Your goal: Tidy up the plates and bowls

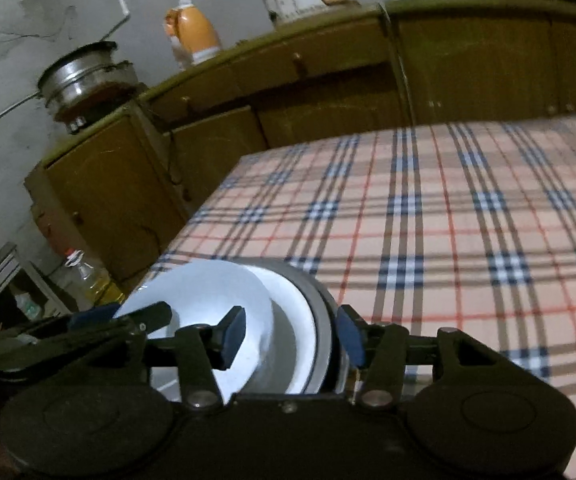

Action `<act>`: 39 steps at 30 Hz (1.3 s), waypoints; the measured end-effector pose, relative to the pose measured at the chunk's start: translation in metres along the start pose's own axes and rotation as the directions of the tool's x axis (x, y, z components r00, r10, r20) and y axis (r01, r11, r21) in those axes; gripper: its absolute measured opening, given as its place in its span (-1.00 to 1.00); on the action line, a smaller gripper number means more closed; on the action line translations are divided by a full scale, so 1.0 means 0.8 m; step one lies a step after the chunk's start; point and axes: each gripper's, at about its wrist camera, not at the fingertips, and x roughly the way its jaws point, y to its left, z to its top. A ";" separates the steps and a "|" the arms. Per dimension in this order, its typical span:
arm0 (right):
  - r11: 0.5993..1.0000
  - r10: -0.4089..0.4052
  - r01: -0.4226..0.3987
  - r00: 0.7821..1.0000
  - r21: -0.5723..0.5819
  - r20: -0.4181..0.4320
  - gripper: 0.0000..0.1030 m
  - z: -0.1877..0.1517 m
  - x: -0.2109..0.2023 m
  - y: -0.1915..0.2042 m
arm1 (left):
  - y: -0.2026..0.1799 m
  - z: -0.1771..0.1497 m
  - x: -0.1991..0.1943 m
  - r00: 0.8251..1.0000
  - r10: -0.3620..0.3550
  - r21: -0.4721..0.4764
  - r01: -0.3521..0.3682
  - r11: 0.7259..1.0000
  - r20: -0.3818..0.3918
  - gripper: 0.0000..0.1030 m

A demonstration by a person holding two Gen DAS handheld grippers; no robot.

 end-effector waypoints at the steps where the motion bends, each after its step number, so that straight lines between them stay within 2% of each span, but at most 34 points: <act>1: 1.000 -0.005 0.005 1.000 -0.017 0.005 0.28 0.001 -0.008 0.001 | 0.001 0.000 -0.007 1.000 -0.003 -0.013 0.003 1.000 0.005 0.21; 6: 0.993 -0.010 0.011 1.000 -0.115 0.015 0.42 -0.006 -0.054 -0.001 | -0.007 0.000 -0.050 0.999 0.010 -0.033 -0.009 0.999 0.042 0.47; 10: 0.989 -0.051 0.051 0.999 -0.142 0.009 0.54 -0.021 -0.092 -0.004 | -0.024 -0.013 -0.091 0.999 0.017 -0.032 -0.016 0.999 0.037 0.63; 12: 0.988 -0.066 0.066 0.998 -0.139 0.006 0.56 -0.033 -0.110 -0.005 | -0.031 -0.022 -0.108 1.000 0.016 -0.032 -0.015 0.999 0.025 0.84; 14: 0.987 -0.071 0.067 0.997 -0.149 -0.019 0.57 -0.045 -0.126 -0.004 | -0.039 -0.033 -0.128 0.999 0.022 -0.036 -0.021 0.999 0.023 0.96; 20: 0.988 -0.090 0.083 0.995 -0.126 -0.051 0.57 -0.069 -0.160 0.000 | -0.050 -0.053 -0.170 0.995 0.095 -0.023 -0.094 0.995 0.032 1.00; 28: 0.991 -0.073 0.071 0.997 -0.112 -0.016 0.57 -0.075 -0.198 0.006 | -0.051 -0.061 -0.202 0.992 0.106 -0.021 -0.105 0.994 0.066 1.00; 39: 0.991 -0.071 0.073 0.997 -0.115 0.024 0.57 -0.077 -0.225 0.013 | -0.055 -0.065 -0.222 0.986 0.111 -0.023 -0.109 0.994 0.126 1.00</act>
